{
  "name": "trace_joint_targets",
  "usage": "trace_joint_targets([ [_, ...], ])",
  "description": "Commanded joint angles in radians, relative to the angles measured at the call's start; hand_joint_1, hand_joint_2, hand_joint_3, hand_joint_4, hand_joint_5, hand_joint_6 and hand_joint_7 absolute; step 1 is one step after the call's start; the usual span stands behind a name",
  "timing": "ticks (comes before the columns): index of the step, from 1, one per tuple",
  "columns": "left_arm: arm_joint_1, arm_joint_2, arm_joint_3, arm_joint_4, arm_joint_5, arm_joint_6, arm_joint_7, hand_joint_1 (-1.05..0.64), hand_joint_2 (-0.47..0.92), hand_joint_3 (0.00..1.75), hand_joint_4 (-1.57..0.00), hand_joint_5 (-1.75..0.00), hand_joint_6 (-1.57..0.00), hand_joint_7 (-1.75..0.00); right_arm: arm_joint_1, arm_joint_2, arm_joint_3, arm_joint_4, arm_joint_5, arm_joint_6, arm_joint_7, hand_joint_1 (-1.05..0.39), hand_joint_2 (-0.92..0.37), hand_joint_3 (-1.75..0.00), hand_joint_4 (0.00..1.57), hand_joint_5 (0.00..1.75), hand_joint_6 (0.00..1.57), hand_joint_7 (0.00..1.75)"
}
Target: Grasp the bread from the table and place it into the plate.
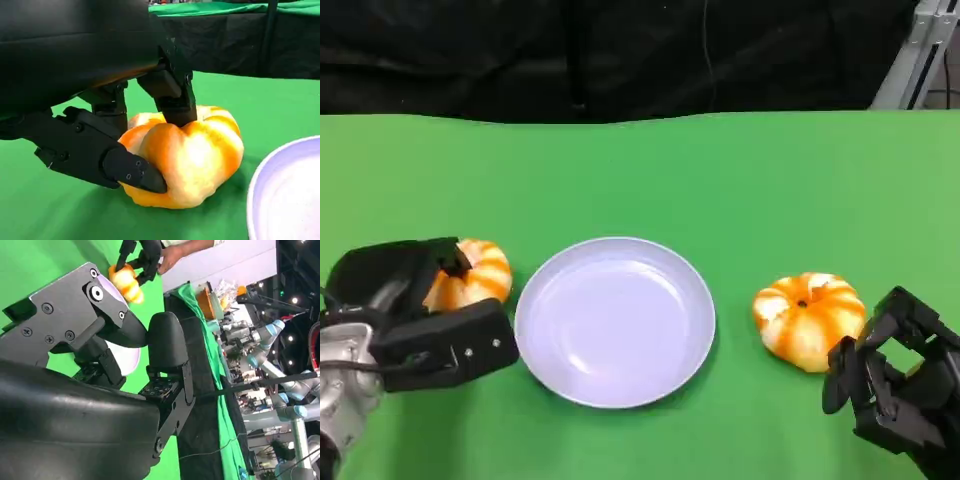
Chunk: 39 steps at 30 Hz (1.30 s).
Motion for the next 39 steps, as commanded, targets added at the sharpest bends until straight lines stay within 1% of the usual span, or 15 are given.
trace_joint_targets([
  [1, 0.001, 0.067, 0.025, -0.103, 0.003, 0.036, -0.015, 0.01, 0.92, 0.07, -0.65, -1.73, -0.65, -1.32, 0.002, -0.010, -0.007, -0.005, 0.010, -0.010, 0.006, -0.17, -0.44, -1.32, 0.89, 1.75, 0.65, 1.72],
  [2, 0.006, 0.073, 0.031, -0.128, -0.002, 0.039, -0.024, 0.00, 0.92, 0.10, -0.68, -1.74, -0.60, -1.47, 0.002, -0.012, -0.008, -0.006, 0.010, -0.007, 0.006, -0.17, -0.44, -1.32, 0.89, 1.75, 0.65, 1.72],
  [6, 0.030, 0.089, 0.061, -0.251, -0.016, 0.060, -0.061, 0.01, 0.92, 0.15, -0.71, -1.75, -0.60, -1.58, 0.002, -0.014, -0.009, -0.007, 0.012, -0.005, 0.008, -0.16, -0.45, -1.32, 0.89, 1.75, 0.65, 1.72],
  [10, 0.048, 0.106, 0.086, -0.397, -0.018, 0.067, -0.120, -0.01, 0.92, 0.21, -0.74, -1.75, -0.64, -1.60, -0.001, -0.013, -0.013, 0.004, 0.011, -0.017, 0.017, -0.16, -0.45, -1.32, 0.88, 1.75, 0.64, 1.73],
  [12, 0.060, 0.112, 0.098, -0.474, -0.022, 0.064, -0.153, 0.00, 0.89, 0.26, -0.77, -1.75, -0.73, -1.49, -0.002, -0.013, -0.014, 0.005, 0.012, -0.017, 0.020, -0.16, -0.45, -1.32, 0.88, 1.75, 0.64, 1.73],
  [15, 0.079, 0.102, 0.105, -0.571, -0.022, 0.075, -0.197, -0.01, 0.90, 0.30, -0.78, -1.75, -0.76, -1.45, 0.000, -0.011, -0.014, 0.002, 0.011, -0.013, 0.016, -0.16, -0.44, -1.32, 0.89, 1.75, 0.64, 1.72],
  [17, 0.090, 0.091, 0.096, -0.627, -0.018, 0.069, -0.222, 0.01, 0.89, 0.32, -0.78, -1.75, -0.77, -1.44, -0.003, -0.010, -0.016, 0.007, 0.017, -0.017, 0.022, -0.15, -0.45, -1.32, 0.89, 1.75, 0.65, 1.72],
  [18, 0.093, 0.087, 0.094, -0.641, -0.018, 0.067, -0.231, 0.02, 0.85, 0.38, -0.78, -1.75, -0.76, -1.47, -0.004, -0.009, -0.016, 0.009, 0.019, -0.018, 0.024, -0.15, -0.45, -1.32, 0.89, 1.75, 0.65, 1.71],
  [20, 0.096, 0.078, 0.083, -0.669, -0.014, 0.070, -0.262, 0.02, 0.82, 0.43, -0.78, -1.75, -0.75, -1.48, -0.005, -0.007, -0.015, 0.008, 0.017, -0.021, 0.023, -0.15, -0.45, -1.32, 0.89, 1.75, 0.65, 1.71],
  [23, 0.099, 0.054, 0.054, -0.716, -0.011, 0.080, -0.327, 0.02, 0.76, 0.44, -0.72, -1.75, -0.69, -1.55, -0.004, -0.004, -0.012, 0.008, 0.012, -0.028, 0.021, -0.16, -0.45, -1.31, 0.89, 1.75, 0.65, 1.71],
  [28, 0.092, 0.014, 0.011, -0.686, -0.014, 0.048, -0.379, 0.07, 0.76, 0.42, -0.73, -1.75, -0.73, -1.49, 0.002, -0.002, -0.003, -0.010, 0.003, -0.015, 0.001, -0.17, -0.45, -1.30, 0.89, 1.75, 0.65, 1.72],
  [32, 0.077, -0.020, -0.028, -0.634, -0.009, 0.027, -0.403, 0.04, 0.81, 0.41, -0.71, -1.75, -0.72, -1.47, 0.003, 0.000, 0.003, -0.013, 0.003, -0.022, 0.000, -0.16, -0.45, -1.31, 0.88, 1.75, 0.64, 1.72],
  [36, 0.063, -0.044, -0.053, -0.589, -0.011, 0.024, -0.438, 0.03, 0.86, 0.33, -0.69, -1.75, -0.66, -1.54, 0.006, -0.002, 0.007, -0.023, 0.002, -0.009, -0.008, -0.16, -0.46, -1.31, 0.88, 1.75, 0.64, 1.71],
  [37, 0.057, -0.052, -0.061, -0.573, -0.013, 0.024, -0.451, 0.04, 0.89, 0.24, -0.67, -1.75, -0.61, -1.58, 0.009, -0.002, 0.009, -0.031, 0.000, -0.003, -0.015, -0.16, -0.45, -1.30, 0.88, 1.75, 0.64, 1.71],
  [39, 0.046, -0.064, -0.073, -0.541, -0.011, 0.025, -0.466, 0.04, 0.91, 0.19, -0.67, -1.75, -0.57, -1.60, 0.011, -0.002, 0.012, -0.036, -0.001, 0.001, -0.020, -0.16, -0.45, -1.30, 0.88, 1.75, 0.65, 1.71],
])
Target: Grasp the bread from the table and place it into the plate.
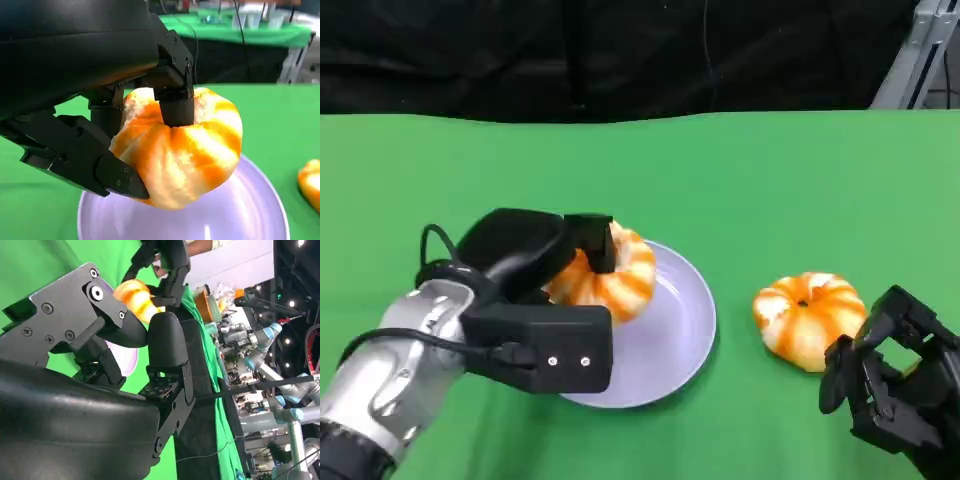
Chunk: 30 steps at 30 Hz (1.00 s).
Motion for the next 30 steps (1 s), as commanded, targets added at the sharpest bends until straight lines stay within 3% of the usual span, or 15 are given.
trace_joint_targets([
  [1, -0.035, -0.016, -0.020, 0.060, 0.005, 0.002, -0.040, 0.04, 0.92, 0.18, -0.67, -1.75, -0.56, -1.60, 0.008, -0.006, 0.004, -0.030, 0.000, 0.013, -0.017, -0.16, -0.45, -1.30, 0.88, 1.75, 0.65, 1.71],
  [9, -0.054, -0.042, -0.029, 0.165, -0.012, -0.050, -0.031, 0.02, 0.92, 0.24, -0.65, -1.75, -0.53, -1.67, 0.015, -0.004, 0.017, -0.040, 0.000, 0.017, -0.028, -0.16, -0.45, -1.31, 0.88, 1.75, 0.65, 1.72],
  [10, -0.050, -0.033, -0.031, 0.146, -0.007, -0.054, -0.041, -0.01, 0.92, 0.26, -0.65, -1.60, -0.62, -1.40, 0.015, -0.005, 0.017, -0.040, 0.000, 0.016, -0.027, -0.16, -0.45, -1.31, 0.89, 1.75, 0.65, 1.72],
  [11, -0.042, -0.016, -0.034, 0.106, 0.005, -0.048, -0.060, -0.18, 0.92, 0.28, -0.70, -0.93, -0.74, -0.77, 0.017, -0.005, 0.018, -0.044, 0.000, 0.018, -0.030, -0.16, -0.45, -1.31, 0.89, 1.75, 0.65, 1.71],
  [12, -0.028, -0.002, -0.031, 0.049, 0.009, -0.024, -0.095, -0.42, 0.92, 0.32, -0.62, -0.52, -0.70, -0.42, 0.019, -0.006, 0.019, -0.049, -0.001, 0.020, -0.034, -0.16, -0.45, -1.31, 0.89, 1.75, 0.65, 1.71],
  [13, -0.017, 0.007, -0.028, 0.007, 0.012, -0.003, -0.120, -0.71, 0.92, 0.39, -0.34, -0.21, -0.53, -0.17, 0.021, -0.006, 0.020, -0.052, -0.002, 0.022, -0.038, -0.16, -0.45, -1.31, 0.89, 1.75, 0.66, 1.71],
  [14, -0.007, 0.017, -0.020, -0.043, 0.005, 0.024, -0.162, -0.81, 0.92, 0.42, -0.24, -0.11, -0.47, -0.09, 0.022, -0.007, 0.021, -0.055, -0.002, 0.025, -0.041, -0.16, -0.45, -1.31, 0.89, 1.75, 0.66, 1.71],
  [16, -0.006, 0.042, -0.013, -0.117, 0.003, 0.063, -0.237, -1.00, 0.92, 0.56, -0.05, -0.02, -0.13, -0.02, 0.019, -0.010, 0.020, -0.056, 0.000, 0.029, -0.043, -0.16, -0.45, -1.31, 0.89, 1.75, 0.66, 1.71],
  [19, -0.015, 0.064, -0.010, -0.146, 0.011, 0.084, -0.283, -1.04, 0.92, 0.62, 0.00, 0.00, -0.01, 0.00, 0.016, -0.007, 0.017, -0.047, 0.005, 0.022, -0.038, -0.15, -0.46, -1.32, 0.89, 1.75, 0.66, 1.70],
  [25, 0.005, 0.064, 0.014, -0.138, 0.013, 0.080, -0.237, -1.05, 0.92, 0.54, 0.00, 0.00, 0.00, 0.00, 0.013, -0.011, 0.012, -0.038, 0.009, 0.015, -0.024, -0.16, -0.45, -1.30, 0.88, 1.75, 0.66, 1.70],
  [27, 0.041, 0.020, 0.062, -0.154, -0.026, 0.088, -0.165, -0.82, 0.92, 0.31, 0.00, 0.00, -0.13, -0.03, 0.014, -0.010, 0.010, -0.034, 0.008, 0.008, -0.021, -0.16, -0.45, -1.30, 0.88, 1.75, 0.66, 1.71],
  [29, 0.067, -0.015, 0.103, -0.160, -0.069, 0.076, -0.106, -0.25, 0.92, 0.20, -0.32, -0.10, -0.43, -0.08, 0.013, -0.008, 0.007, -0.031, 0.013, 0.005, -0.015, -0.16, -0.45, -1.31, 0.89, 1.75, 0.65, 1.71],
  [30, 0.086, -0.031, 0.139, -0.169, -0.132, 0.063, -0.105, -0.16, 0.92, 0.20, -0.38, -0.12, -0.49, -0.08, 0.016, -0.007, 0.008, -0.040, 0.014, 0.015, -0.021, -0.16, -0.45, -1.31, 0.89, 1.75, 0.65, 1.71],
])
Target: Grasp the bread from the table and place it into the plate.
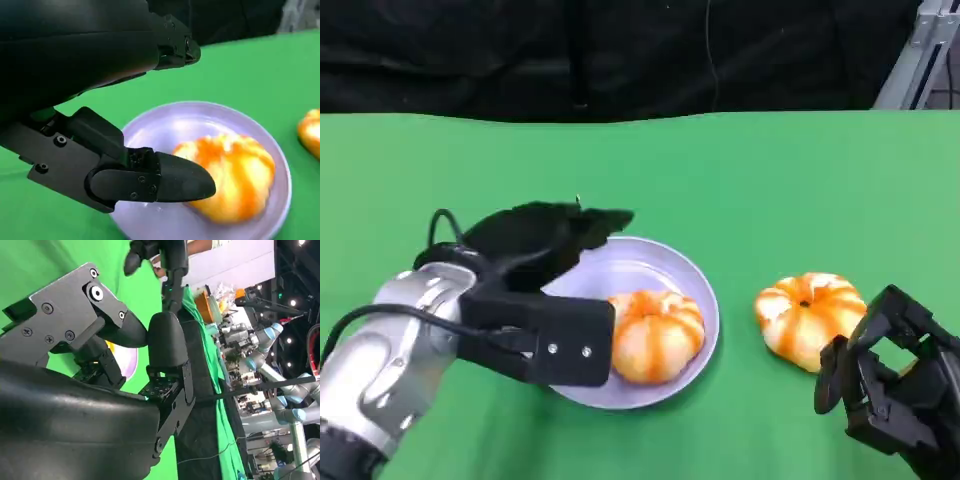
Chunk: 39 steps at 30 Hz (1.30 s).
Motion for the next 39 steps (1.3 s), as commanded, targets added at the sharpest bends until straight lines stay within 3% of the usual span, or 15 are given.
trace_joint_targets([
  [1, 0.072, -0.058, 0.116, -0.029, -0.169, -0.037, 0.065, -0.02, 0.92, 0.32, -0.67, -0.20, -0.70, -0.14, 0.004, -0.007, -0.013, -0.009, 0.013, 0.001, -0.003, -0.16, -0.45, -1.31, 0.89, 1.75, 0.65, 1.71],
  [2, 0.090, -0.071, 0.153, -0.031, -0.248, -0.044, 0.040, 0.07, 0.92, 0.38, -0.90, -0.19, -0.89, -0.14, 0.006, -0.007, -0.011, -0.015, 0.009, 0.005, -0.009, -0.16, -0.45, -1.31, 0.89, 1.75, 0.65, 1.71],
  [3, 0.113, -0.093, 0.194, -0.050, -0.339, -0.022, 0.011, 0.13, 0.79, 0.66, -1.13, -0.28, -1.14, -0.18, 0.008, -0.005, -0.009, -0.020, 0.005, 0.006, -0.014, -0.16, -0.45, -1.31, 0.89, 1.75, 0.65, 1.71],
  [4, 0.126, -0.105, 0.218, -0.063, -0.396, -0.003, -0.008, 0.13, 0.67, 0.91, -1.13, -0.69, -1.23, -0.36, 0.008, -0.004, -0.007, -0.021, 0.003, 0.004, -0.016, -0.16, -0.45, -1.31, 0.89, 1.75, 0.65, 1.71],
  [5, 0.159, -0.138, 0.260, -0.119, -0.497, 0.060, -0.030, 0.12, 0.59, 1.06, -1.07, -1.01, -1.18, -0.65, 0.008, -0.005, -0.006, -0.025, 0.001, 0.005, -0.019, -0.15, -0.45, -1.32, 0.89, 1.75, 0.65, 1.72],
  [6, 0.196, -0.165, 0.300, -0.199, -0.596, 0.156, -0.048, 0.12, 0.53, 1.26, -0.99, -1.44, -0.96, -1.28, 0.010, -0.004, -0.004, -0.029, -0.003, 0.005, -0.025, -0.16, -0.45, -1.32, 0.89, 1.75, 0.65, 1.72],
  [8, 0.257, -0.185, 0.365, -0.348, -0.763, 0.347, -0.078, 0.11, 0.53, 1.41, -0.95, -1.68, -0.83, -1.65, 0.011, -0.002, -0.002, -0.031, -0.005, 0.002, -0.030, -0.17, -0.44, -1.31, 0.89, 1.75, 0.65, 1.72],
  [9, 0.287, -0.179, 0.397, -0.409, -0.838, 0.430, -0.093, 0.11, 0.53, 1.45, -0.96, -1.71, -0.82, -1.70, 0.010, -0.001, -0.003, -0.030, -0.003, -0.003, -0.028, -0.17, -0.44, -1.31, 0.89, 1.75, 0.65, 1.72],
  [15, 0.367, -0.135, 0.496, -0.568, -1.047, 0.652, -0.113, 0.08, 0.58, 1.51, -0.97, -1.75, -0.80, -1.75, 0.007, -0.003, -0.007, -0.024, 0.006, -0.006, -0.020, -0.18, -0.44, -1.31, 0.89, 1.75, 0.65, 1.72],
  [20, 0.528, -0.113, 0.690, -0.592, -1.375, 0.806, -0.207, 0.02, 0.71, 1.40, -0.92, -1.75, -0.73, -1.75, 0.005, -0.014, -0.020, -0.025, 0.023, 0.015, -0.012, -0.17, -0.44, -1.31, 0.89, 1.75, 0.65, 1.71],
  [26, 0.618, -0.105, 0.725, -0.542, -1.434, 0.753, -0.295, 0.03, 0.72, 1.46, -1.00, -1.75, -0.80, -1.75, 0.002, -0.020, -0.032, -0.013, 0.032, 0.012, 0.006, -0.17, -0.45, -1.29, 0.88, 1.75, 0.66, 1.69],
  [28, 0.637, -0.116, 0.719, -0.495, -1.397, 0.678, -0.335, 0.02, 0.73, 1.48, -1.01, -1.75, -0.80, -1.75, -0.004, -0.028, -0.043, 0.000, 0.040, 0.015, 0.017, -0.15, -0.45, -1.29, 0.89, 1.75, 0.66, 1.69],
  [39, 0.630, -0.146, 0.673, -0.380, -1.348, 0.497, -0.399, 0.04, 0.67, 1.49, -1.03, -1.75, -0.82, -1.75, -0.005, -0.033, -0.046, -0.017, 0.022, 0.047, -0.001, -0.16, -0.43, -1.29, 0.90, 1.75, 0.67, 1.72],
])
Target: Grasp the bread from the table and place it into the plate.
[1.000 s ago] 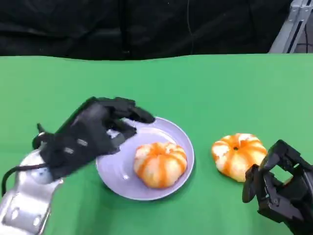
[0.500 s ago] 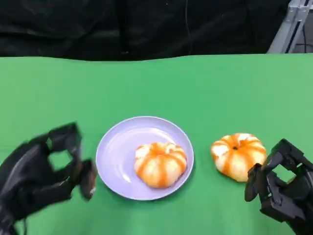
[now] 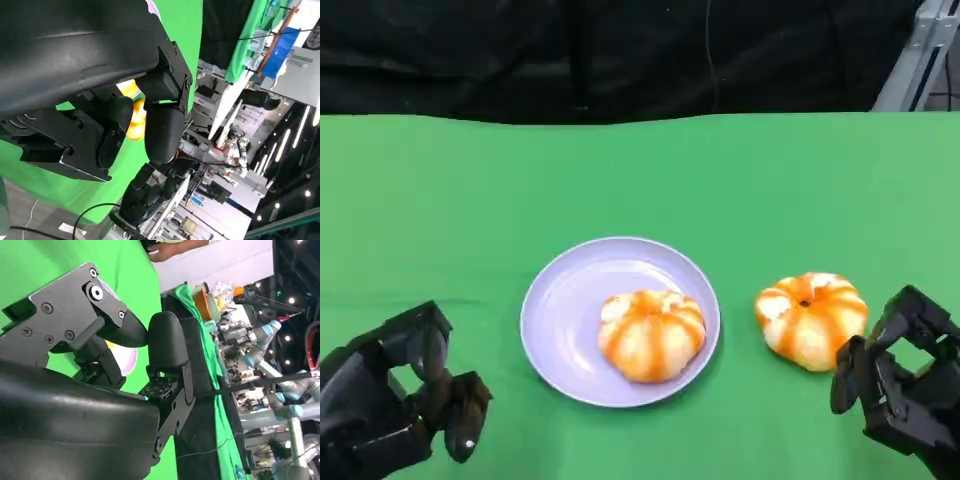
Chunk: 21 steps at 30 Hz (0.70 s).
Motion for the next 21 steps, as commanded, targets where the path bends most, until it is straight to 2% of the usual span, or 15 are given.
trace_joint_targets([
  [1, -0.010, 0.001, -0.005, 0.040, 0.023, -0.070, -0.020, 0.03, 0.67, 1.50, -1.03, -1.75, -0.81, -1.75, -0.004, -0.010, -0.004, -0.017, -0.004, 0.011, -0.020, -0.16, -0.43, -1.28, 0.90, 1.75, 0.66, 1.73],
  [11, -0.010, 0.005, -0.006, 0.051, 0.008, -0.089, -0.015, 0.03, 0.69, 1.52, -1.03, -1.75, -0.81, -1.75, -0.007, 0.000, 0.001, 0.003, 0.005, -0.022, 0.007, -0.14, -0.46, -1.27, 0.89, 1.75, 0.65, 1.71],
  [21, -0.006, 0.010, -0.013, 0.049, 0.013, -0.102, -0.021, 0.04, 0.71, 1.48, -1.03, -1.75, -0.80, -1.75, 0.002, 0.000, 0.007, -0.018, -0.005, -0.006, -0.012, -0.15, -0.45, -1.26, 0.88, 1.75, 0.66, 1.70],
])
